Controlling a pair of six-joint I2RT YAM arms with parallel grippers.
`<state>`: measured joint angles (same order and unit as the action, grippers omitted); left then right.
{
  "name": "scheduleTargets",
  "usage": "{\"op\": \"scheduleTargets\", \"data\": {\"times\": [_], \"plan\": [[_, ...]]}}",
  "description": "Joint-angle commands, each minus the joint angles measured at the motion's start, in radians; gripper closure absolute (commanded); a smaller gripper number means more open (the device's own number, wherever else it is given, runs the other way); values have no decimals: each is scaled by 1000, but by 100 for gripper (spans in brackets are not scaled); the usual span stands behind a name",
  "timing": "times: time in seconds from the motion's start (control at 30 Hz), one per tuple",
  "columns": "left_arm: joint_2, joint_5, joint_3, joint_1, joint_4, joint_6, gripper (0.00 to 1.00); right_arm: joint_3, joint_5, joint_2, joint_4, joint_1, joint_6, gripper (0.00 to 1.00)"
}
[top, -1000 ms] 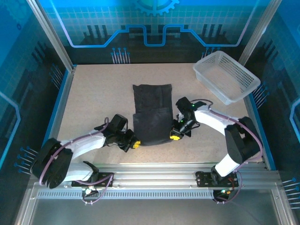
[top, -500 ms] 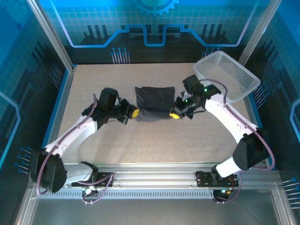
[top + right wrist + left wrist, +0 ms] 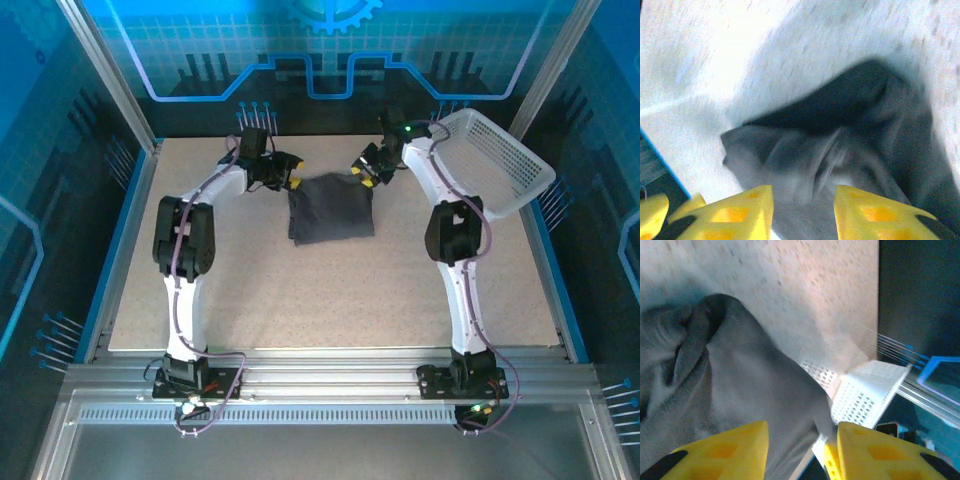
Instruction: Fold and stack the t-shirts
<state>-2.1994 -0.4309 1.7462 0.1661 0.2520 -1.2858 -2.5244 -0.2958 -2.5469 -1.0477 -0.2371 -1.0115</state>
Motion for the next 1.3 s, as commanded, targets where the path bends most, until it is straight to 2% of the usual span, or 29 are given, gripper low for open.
{"op": "scheduleTargets", "data": {"times": [0.0, 0.1, 0.17, 0.3, 0.4, 0.53, 0.63, 0.73, 0.87, 0.93, 1.03, 1.1, 1.2, 1.27], "plan": [[61, 37, 41, -5, 78, 81, 47, -160, 55, -31, -183, 25, 51, 48], [220, 91, -93, 13, 91, 107, 46, 41, 90, 134, -96, 24, 100, 44], [335, 103, -243, 48, 74, 55, 47, 300, 108, 309, 48, 20, 102, 44], [493, 134, -520, 182, -19, -137, 47, 710, 102, 599, 279, 14, 94, 42], [521, 192, -656, 297, -166, -321, 40, 934, 45, 756, 393, 17, 87, 41], [422, 286, -633, 400, -306, -450, 33, 1170, -18, 923, 501, 26, 58, 39], [312, 356, -560, 446, -402, -501, 31, 1257, -46, 1000, 514, 35, 65, 38], [189, 374, -440, 476, -376, -517, 30, 1288, -51, 1045, 459, 55, 100, 38], [94, 443, -394, 506, -376, -609, 32, 1340, -74, 1111, 454, 100, 103, 39], [64, 461, -370, 504, -345, -608, 37, 1346, -81, 1128, 437, 118, 110, 39], [30, 488, -356, 494, -308, -623, 49, 1352, -89, 1151, 423, 137, 117, 39], [16, 502, -360, 478, -311, -631, 61, 1351, -90, 1157, 412, 143, 124, 40], [20, 510, -375, 435, -324, -601, 86, 1346, -93, 1161, 393, 146, 128, 40], [45, 496, -407, 387, -338, -562, 98, 1346, -98, 1164, 393, 147, 125, 41]]}}
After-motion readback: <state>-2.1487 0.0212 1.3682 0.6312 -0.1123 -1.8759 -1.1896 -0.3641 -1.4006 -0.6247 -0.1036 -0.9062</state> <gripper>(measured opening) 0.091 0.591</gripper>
